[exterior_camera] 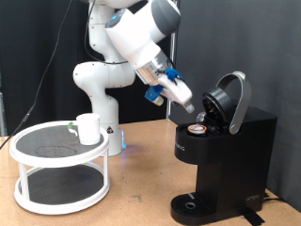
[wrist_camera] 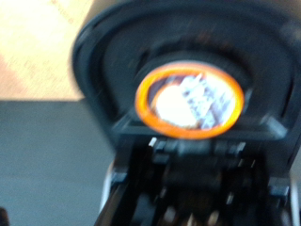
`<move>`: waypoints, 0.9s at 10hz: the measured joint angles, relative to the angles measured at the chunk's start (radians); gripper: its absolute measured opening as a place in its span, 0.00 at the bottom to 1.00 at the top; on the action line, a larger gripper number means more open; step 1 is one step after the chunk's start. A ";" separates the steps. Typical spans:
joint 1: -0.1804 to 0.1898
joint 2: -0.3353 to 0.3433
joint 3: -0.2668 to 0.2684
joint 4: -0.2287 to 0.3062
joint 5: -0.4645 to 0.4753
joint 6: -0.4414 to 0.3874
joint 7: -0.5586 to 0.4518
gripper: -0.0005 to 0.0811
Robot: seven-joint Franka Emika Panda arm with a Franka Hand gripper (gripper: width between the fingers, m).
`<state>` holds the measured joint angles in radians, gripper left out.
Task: Make a cup of coffee with the keurig machine
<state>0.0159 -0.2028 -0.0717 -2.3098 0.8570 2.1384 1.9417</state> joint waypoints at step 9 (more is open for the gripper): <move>-0.011 -0.091 -0.038 0.146 0.063 -0.121 0.080 0.91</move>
<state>0.0045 -0.2936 -0.1094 -2.1638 0.9197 2.0175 2.0218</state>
